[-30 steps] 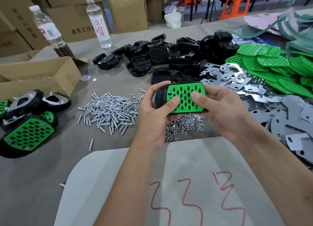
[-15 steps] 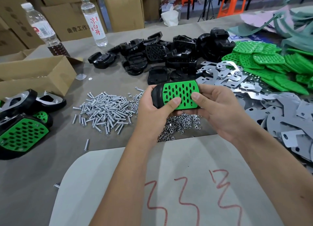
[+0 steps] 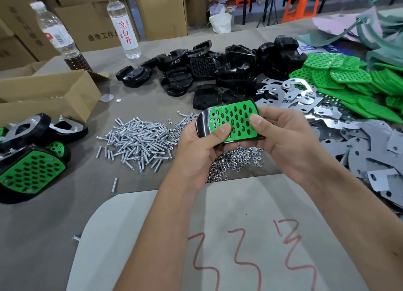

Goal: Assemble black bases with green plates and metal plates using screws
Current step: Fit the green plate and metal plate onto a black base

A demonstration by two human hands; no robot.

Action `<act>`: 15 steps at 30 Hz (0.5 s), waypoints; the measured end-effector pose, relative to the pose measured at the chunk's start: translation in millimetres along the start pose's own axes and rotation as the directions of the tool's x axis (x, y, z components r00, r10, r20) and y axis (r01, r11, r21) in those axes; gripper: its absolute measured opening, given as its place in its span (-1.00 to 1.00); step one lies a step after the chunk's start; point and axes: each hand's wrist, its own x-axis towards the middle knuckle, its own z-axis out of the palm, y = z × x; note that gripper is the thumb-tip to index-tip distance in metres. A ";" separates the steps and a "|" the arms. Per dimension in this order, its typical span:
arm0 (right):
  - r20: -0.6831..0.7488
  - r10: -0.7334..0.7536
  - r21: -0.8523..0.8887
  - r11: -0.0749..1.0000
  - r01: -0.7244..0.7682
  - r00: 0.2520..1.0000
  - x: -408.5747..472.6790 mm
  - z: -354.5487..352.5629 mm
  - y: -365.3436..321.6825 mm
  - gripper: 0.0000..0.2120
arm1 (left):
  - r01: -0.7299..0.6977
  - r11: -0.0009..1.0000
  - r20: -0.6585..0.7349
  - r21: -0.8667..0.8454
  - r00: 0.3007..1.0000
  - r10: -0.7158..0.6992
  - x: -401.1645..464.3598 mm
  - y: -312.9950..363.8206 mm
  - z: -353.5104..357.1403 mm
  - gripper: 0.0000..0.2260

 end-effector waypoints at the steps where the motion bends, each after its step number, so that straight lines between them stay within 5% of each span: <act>1: 0.014 0.028 0.029 0.999 -0.029 1.000 0.1 -1.0 -1.0 -0.61 | 0.002 1.000 0.005 0.012 1.000 -0.002 0.8 0.0 -1.0 -0.70; 5: 0.059 0.105 0.134 0.985 -0.112 0.993 0.2 -2.1 -1.9 -0.61 | 0.001 0.997 -0.059 0.075 0.998 0.004 1.8 0.1 0.0 -0.69; 10: -0.075 -0.001 -0.063 0.998 -0.004 0.997 2.9 1.1 7.6 -0.76 | -0.061 0.980 -0.165 0.191 0.982 0.093 1.6 -3.8 3.9 -0.81; 15: -0.091 -0.051 -0.087 0.995 0.043 0.995 2.9 4.6 5.2 -0.74 | -0.037 0.996 -0.180 0.086 0.982 0.052 0.5 0.2 6.6 -0.76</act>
